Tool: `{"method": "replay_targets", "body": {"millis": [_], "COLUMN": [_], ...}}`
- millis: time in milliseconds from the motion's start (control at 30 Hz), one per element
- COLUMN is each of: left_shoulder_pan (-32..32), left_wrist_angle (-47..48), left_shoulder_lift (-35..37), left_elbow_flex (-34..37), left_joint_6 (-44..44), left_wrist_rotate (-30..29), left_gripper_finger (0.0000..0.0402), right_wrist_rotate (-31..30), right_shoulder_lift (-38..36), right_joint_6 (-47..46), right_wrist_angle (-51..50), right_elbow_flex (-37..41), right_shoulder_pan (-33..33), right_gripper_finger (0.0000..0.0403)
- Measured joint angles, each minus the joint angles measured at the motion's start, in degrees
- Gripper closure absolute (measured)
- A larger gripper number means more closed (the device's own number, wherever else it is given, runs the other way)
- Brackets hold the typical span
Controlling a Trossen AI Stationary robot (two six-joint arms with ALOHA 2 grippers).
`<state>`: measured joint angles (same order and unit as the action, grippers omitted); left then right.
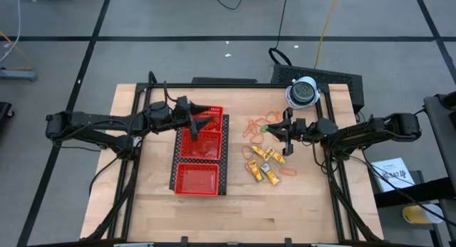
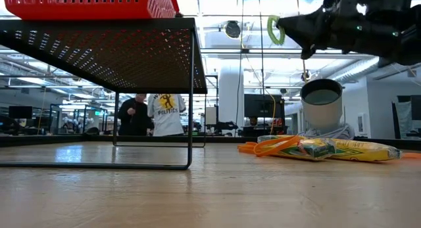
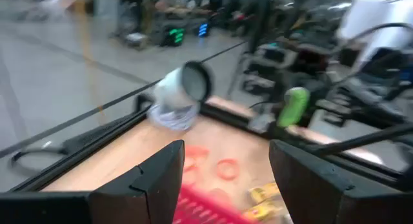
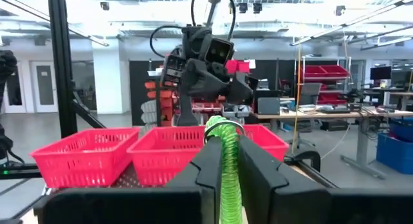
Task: Pick & Place Office Desk Supplies
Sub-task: Put the green spring keychain into the top red basket on the shelf
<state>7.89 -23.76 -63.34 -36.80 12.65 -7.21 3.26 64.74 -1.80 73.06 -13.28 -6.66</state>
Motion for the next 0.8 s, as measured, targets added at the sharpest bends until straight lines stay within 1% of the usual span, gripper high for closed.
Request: {"method": "replay_targets", "body": {"millis": [67,200,333,467,567,800], "left_shoulder_pan": [-1.32,-3.24,-4.28,-5.06,-5.91,-7.38], "left_wrist_angle": [-4.98,-11.18,-11.76,-11.92,-11.6,-13.54], "left_shoulder_lift": [-2.67,-7.61,-11.29,-14.16,-16.01,-19.36], "left_elbow_flex": [-0.02,-0.52,-3.37,-6.05,-7.66,-8.85], "left_joint_6": [-1.69,-3.78,-3.95,-5.37,-6.69,-8.47], "left_wrist_rotate": [0.22,0.22,0.34,2.95,3.15,3.17], "left_gripper_finger": [0.0163,0.0163,0.0163,0.0163,0.0163,0.0163], "right_wrist_rotate": [0.3,2.9,3.02,3.02,3.28,8.57], "right_shoulder_lift": [0.73,2.91,5.86,9.08,11.33,15.71], "right_joint_6": [0.08,0.17,0.27,0.46,0.09,-0.48], "right_wrist_angle": [-0.02,-0.07,-0.07,-0.27,-0.25,-0.22], "right_elbow_flex": [-1.34,-4.26,-7.08,-9.39,-11.24,-16.32], "right_shoulder_pan": [0.05,0.02,0.03,0.03,0.03,0.03], "right_gripper_finger": [0.0374,0.0374,0.0376,0.0375,0.0373,0.0375]}}
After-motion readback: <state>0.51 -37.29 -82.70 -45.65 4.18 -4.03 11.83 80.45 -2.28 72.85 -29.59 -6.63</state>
